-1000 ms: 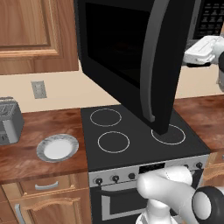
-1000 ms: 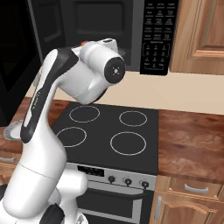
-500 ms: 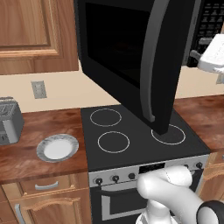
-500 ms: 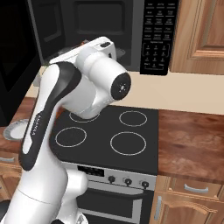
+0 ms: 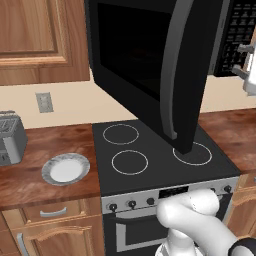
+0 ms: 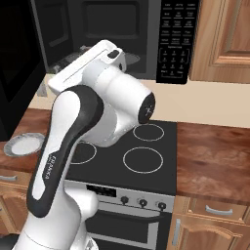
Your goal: Pick the squash from the counter and place it in the microwave. Then turn on the microwave.
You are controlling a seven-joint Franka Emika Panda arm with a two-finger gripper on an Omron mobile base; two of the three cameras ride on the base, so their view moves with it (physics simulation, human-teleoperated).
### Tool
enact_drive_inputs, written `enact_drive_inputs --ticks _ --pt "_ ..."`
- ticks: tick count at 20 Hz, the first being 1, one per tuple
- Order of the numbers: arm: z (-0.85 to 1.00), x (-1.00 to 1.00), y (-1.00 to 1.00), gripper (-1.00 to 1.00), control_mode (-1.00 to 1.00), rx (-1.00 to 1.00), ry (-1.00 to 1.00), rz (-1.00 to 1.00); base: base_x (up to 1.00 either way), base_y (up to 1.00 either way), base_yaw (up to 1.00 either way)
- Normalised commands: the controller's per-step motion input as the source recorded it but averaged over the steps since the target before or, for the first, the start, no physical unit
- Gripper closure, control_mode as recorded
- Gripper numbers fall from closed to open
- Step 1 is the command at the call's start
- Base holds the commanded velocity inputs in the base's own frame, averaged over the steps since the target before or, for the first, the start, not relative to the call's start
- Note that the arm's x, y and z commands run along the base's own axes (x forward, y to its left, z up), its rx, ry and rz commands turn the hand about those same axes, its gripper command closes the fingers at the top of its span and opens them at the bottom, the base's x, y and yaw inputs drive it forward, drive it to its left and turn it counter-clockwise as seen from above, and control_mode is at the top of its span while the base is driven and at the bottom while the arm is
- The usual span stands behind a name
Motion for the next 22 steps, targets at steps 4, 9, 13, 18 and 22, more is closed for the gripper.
enact_drive_inputs --ticks 4,9,13,18,22 --pt "0.02 -0.51 0.0 -1.0 -1.0 -0.11 -0.23 0.21 0.0 0.0 0.0" --pt "0.0 -0.51 0.0 -1.0 -1.0 -0.14 -0.23 0.18 0.0 0.0 0.0" --pt "0.0 -0.46 0.1 -1.0 -1.0 -0.14 -0.18 0.1 0.0 0.0 0.0" --pt "0.0 -0.42 0.18 -1.0 -1.0 -0.09 -0.15 0.05 0.0 0.0 0.0" --pt "0.0 -0.42 0.16 -1.0 -1.0 0.0 -0.07 0.0 0.0 0.0 0.0"
